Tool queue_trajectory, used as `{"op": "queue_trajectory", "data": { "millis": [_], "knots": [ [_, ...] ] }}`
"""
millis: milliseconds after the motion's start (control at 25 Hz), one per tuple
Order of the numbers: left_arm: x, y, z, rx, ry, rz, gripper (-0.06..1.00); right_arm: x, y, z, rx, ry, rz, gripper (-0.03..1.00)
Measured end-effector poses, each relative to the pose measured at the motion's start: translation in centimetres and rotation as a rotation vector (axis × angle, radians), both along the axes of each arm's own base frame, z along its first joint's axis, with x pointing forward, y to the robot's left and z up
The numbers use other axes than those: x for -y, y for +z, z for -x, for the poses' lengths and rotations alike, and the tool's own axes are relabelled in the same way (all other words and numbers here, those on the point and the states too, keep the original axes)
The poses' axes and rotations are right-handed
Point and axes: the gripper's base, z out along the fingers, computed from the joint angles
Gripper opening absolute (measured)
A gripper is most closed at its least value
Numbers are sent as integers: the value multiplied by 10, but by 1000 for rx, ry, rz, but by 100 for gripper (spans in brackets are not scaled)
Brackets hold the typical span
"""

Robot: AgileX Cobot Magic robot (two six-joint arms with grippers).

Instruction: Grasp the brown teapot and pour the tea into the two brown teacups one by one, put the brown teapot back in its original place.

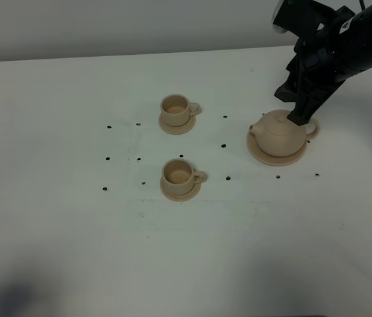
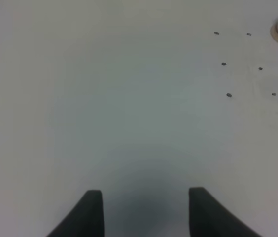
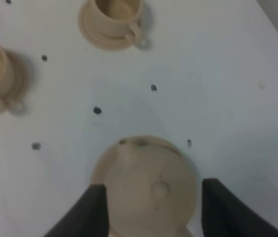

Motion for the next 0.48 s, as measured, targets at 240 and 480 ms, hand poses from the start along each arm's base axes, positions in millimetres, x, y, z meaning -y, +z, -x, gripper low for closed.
{"op": "queue_trajectory", "data": {
  "millis": [240, 480],
  "knots": [
    [0, 0, 0, 0, 0, -1, 43, 1, -12, -5, -3, 57, 68, 42],
    [0, 0, 0, 0, 0, -1, 43, 1, -24, -4, -47, 164, 141, 42]
  ]
}}
